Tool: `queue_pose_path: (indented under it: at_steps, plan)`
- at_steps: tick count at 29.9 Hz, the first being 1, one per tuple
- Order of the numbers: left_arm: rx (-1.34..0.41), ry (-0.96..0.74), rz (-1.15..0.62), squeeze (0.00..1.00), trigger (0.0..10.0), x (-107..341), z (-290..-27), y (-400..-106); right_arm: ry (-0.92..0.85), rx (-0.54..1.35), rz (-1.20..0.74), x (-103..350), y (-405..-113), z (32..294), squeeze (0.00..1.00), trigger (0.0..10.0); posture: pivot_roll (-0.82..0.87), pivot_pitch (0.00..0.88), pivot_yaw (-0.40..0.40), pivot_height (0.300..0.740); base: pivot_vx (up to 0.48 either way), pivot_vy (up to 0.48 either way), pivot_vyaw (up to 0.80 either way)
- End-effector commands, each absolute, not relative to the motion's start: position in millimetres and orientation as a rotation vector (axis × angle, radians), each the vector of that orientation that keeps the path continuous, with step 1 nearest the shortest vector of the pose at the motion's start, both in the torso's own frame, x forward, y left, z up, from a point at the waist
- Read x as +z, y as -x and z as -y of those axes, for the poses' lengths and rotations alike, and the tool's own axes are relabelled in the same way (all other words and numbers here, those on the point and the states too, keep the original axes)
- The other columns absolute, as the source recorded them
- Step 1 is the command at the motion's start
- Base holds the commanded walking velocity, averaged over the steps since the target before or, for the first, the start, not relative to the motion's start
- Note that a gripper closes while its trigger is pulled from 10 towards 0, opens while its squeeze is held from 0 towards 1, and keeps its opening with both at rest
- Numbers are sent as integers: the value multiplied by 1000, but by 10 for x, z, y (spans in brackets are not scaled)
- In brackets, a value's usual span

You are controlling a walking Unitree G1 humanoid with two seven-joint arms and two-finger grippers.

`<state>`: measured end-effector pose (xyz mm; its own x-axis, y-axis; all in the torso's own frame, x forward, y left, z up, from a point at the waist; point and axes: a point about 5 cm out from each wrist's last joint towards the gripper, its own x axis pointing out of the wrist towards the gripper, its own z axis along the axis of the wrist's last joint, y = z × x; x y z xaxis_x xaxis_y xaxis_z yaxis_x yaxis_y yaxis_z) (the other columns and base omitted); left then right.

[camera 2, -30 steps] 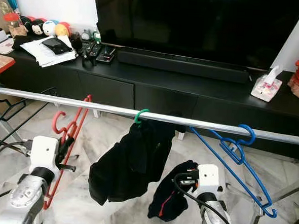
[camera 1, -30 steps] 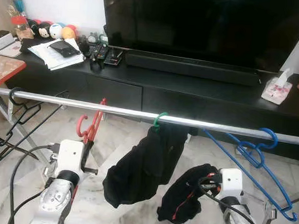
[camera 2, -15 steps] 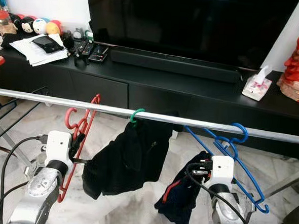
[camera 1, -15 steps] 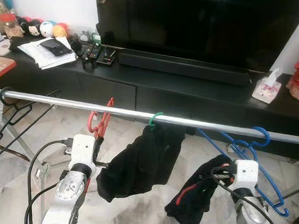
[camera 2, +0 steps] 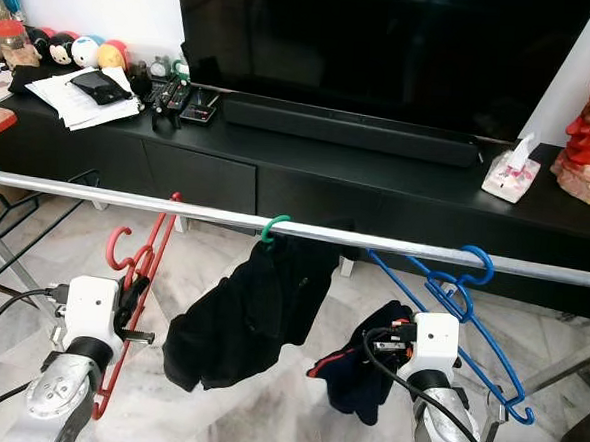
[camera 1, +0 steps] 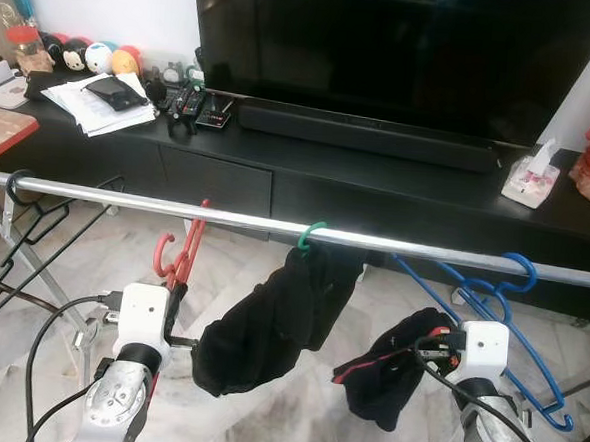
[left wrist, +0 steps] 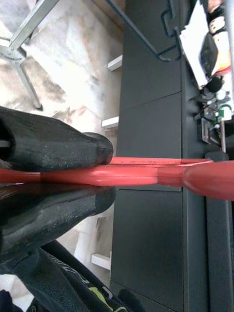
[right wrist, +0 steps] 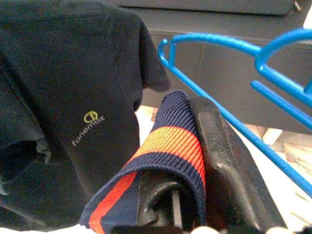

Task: Hang hanger

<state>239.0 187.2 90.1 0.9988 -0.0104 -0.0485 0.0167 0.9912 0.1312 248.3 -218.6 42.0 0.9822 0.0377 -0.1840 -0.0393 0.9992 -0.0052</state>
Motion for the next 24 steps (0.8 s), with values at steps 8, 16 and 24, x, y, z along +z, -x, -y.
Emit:
queue_pose_path:
  at_steps: [8, 16, 24]
  plan:
    - [-60, -138, -38, 0, 10000, 966, -1739, -2433, 23, 35, -130, 617, -2516, 2238, 0, 10000, -22, 0, 1, 740, 0, 0, 0]
    - [-92, -135, -43, 0, 10000, 960, -1683, -2457, 19, 28, -116, 683, -2510, 2168, 0, 10000, -51, 0, 5, 740, 0, 0, 0]
    - [-38, -137, -32, 0, 10000, 956, -1730, -2528, 30, 90, -122, 737, -2669, 2080, 0, 10000, -21, 0, -65, 740, 0, 0, 0]
